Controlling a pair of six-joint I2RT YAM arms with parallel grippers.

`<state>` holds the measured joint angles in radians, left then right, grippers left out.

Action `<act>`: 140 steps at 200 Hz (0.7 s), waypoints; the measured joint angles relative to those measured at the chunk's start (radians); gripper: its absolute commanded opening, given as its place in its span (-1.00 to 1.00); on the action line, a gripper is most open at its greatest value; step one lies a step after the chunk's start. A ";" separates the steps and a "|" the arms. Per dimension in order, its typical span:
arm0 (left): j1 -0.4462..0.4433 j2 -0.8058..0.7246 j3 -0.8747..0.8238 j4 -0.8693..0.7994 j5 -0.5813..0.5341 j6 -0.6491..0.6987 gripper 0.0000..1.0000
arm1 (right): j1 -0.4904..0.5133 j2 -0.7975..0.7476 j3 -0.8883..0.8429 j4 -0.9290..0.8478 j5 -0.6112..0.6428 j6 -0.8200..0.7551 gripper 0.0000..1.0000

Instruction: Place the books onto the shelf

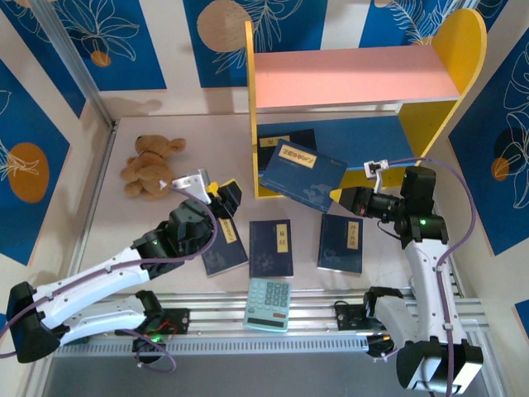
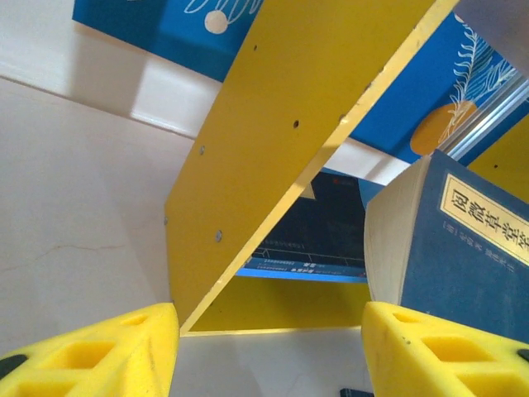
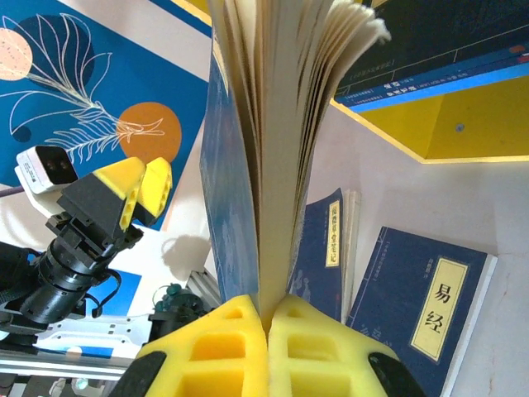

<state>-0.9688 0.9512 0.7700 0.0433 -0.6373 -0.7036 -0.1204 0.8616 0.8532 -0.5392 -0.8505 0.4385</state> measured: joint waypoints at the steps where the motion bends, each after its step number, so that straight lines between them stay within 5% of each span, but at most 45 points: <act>1: 0.000 0.000 0.001 -0.002 0.001 0.000 0.21 | 0.000 0.001 0.000 0.000 0.000 0.000 -1.00; 65: 0.016 -0.006 0.015 -0.046 0.035 0.000 0.22 | -0.006 0.089 0.056 0.000 0.003 -0.052 -1.00; 140: 0.032 -0.033 0.032 -0.120 0.061 -0.002 0.22 | -0.027 0.364 0.263 -0.028 0.063 -0.208 -1.00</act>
<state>-0.9367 0.9184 0.8017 -0.0769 -0.5762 -0.7052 -0.1474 1.2259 1.1164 -0.5671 -0.7876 0.2310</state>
